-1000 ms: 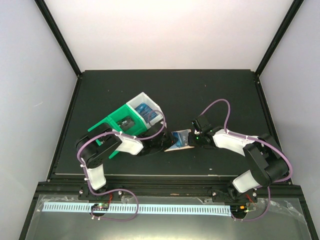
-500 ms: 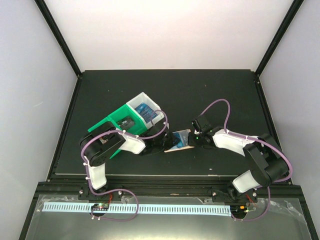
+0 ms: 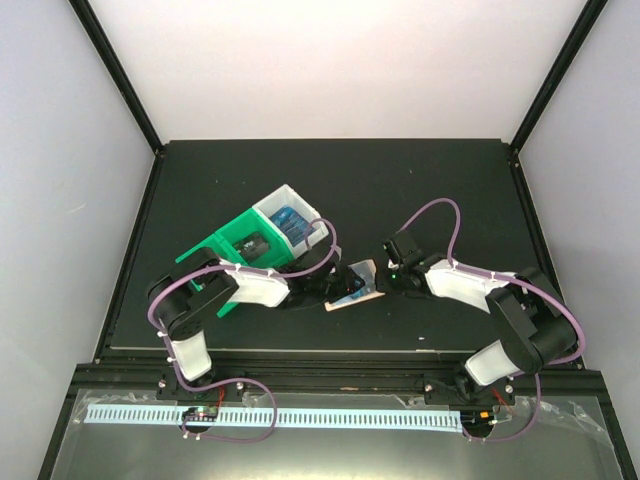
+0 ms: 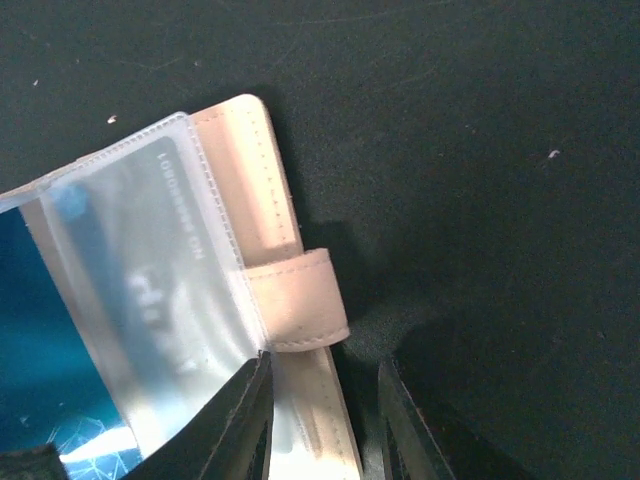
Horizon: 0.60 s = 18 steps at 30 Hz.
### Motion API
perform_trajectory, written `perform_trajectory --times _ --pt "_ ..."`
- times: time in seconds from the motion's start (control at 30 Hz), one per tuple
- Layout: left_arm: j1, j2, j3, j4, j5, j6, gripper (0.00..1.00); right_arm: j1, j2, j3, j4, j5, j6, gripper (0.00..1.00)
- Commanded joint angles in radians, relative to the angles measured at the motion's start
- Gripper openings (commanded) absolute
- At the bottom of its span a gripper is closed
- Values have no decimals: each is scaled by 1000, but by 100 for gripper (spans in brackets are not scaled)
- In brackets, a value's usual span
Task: Put the credit cards into the card holder
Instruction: Insert the credit card into the card holder.
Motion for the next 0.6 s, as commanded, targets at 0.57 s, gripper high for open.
perform_trajectory --times 0.57 --pt "53 -127 118 -479 44 222 70 10 7 -40 -29 -81 -10 34"
